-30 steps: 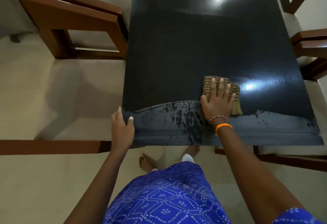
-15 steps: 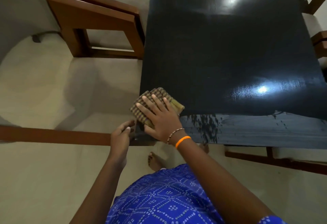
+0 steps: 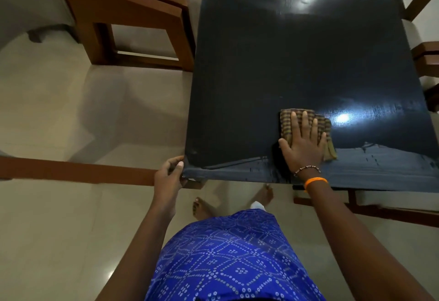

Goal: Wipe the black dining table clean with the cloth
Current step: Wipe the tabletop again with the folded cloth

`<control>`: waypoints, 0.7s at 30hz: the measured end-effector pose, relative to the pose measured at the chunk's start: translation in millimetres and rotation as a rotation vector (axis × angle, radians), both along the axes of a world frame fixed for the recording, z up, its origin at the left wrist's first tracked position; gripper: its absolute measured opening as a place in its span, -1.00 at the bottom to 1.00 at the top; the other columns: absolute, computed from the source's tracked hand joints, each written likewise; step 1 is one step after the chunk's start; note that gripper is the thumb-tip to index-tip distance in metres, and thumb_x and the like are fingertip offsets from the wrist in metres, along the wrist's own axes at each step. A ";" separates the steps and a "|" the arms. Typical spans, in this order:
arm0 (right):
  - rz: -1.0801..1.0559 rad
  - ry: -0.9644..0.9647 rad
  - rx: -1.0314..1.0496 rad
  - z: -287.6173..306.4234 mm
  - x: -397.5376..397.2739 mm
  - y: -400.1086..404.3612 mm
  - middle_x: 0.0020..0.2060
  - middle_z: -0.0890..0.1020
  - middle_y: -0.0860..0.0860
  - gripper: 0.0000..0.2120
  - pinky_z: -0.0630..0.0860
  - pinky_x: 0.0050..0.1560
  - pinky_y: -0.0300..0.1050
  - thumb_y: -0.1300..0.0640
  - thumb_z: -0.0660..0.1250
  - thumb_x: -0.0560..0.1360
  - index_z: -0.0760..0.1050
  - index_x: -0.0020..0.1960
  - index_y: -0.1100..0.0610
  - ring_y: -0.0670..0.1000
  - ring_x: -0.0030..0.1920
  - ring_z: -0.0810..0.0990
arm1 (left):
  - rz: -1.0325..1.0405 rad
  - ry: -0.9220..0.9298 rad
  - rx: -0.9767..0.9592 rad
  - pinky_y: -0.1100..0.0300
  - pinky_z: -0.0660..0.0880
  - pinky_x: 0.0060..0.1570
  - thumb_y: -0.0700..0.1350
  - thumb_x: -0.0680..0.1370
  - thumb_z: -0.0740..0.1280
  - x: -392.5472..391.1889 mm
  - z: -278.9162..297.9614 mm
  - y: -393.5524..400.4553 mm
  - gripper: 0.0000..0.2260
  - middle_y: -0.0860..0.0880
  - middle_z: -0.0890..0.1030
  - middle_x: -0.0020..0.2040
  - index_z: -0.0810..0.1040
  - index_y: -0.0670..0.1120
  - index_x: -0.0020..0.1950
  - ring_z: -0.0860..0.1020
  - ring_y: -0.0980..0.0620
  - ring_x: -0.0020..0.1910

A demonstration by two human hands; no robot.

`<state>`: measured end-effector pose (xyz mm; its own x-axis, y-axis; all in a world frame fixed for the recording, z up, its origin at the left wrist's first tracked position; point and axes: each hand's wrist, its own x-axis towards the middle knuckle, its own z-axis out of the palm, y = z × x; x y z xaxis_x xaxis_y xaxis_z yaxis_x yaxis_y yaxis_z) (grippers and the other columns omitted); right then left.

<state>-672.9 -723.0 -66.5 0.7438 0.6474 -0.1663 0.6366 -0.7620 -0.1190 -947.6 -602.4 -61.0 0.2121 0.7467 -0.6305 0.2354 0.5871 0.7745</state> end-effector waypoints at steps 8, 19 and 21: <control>0.471 0.092 0.041 -2.9 -129.1 53.7 0.55 -0.04 0.05 -0.28 -0.27 0.44 0.24 -0.23 0.06 0.45 -0.05 0.54 -0.04 0.16 0.54 -0.14 | 0.120 -0.105 -0.143 0.21 0.47 -0.20 -0.17 0.61 0.14 -6.1 -8.4 0.2 -0.79 -0.01 0.63 -0.10 0.56 0.00 0.01 0.57 0.09 -0.14; 1.040 -0.098 0.034 -7.3 -149.8 45.1 0.47 0.29 0.01 -0.38 0.14 0.42 0.26 -0.06 0.24 0.42 0.22 0.47 -0.06 0.14 0.47 0.24 | 0.276 -0.291 -0.487 0.13 0.50 -0.14 -0.14 0.63 0.07 -18.7 -21.5 -17.7 -0.75 -0.10 0.62 -0.09 0.53 -0.11 0.04 0.59 0.01 -0.11; 1.017 -0.156 0.038 -8.1 -125.9 26.2 0.45 0.34 0.01 -0.38 0.25 0.40 0.25 -0.01 0.20 0.38 0.26 0.45 -0.06 0.14 0.45 0.30 | 0.257 -0.274 -0.514 0.12 0.49 -0.13 -0.13 0.63 0.09 -17.8 -22.7 -18.4 -0.76 -0.12 0.62 -0.11 0.53 -0.14 -0.01 0.59 -0.01 -0.10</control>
<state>-798.8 -696.8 -74.6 -0.1474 0.9857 -0.0812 0.9889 0.1485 0.0080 -965.4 -620.8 -83.7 0.2709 0.4116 -0.8702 -0.1298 0.9113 0.3907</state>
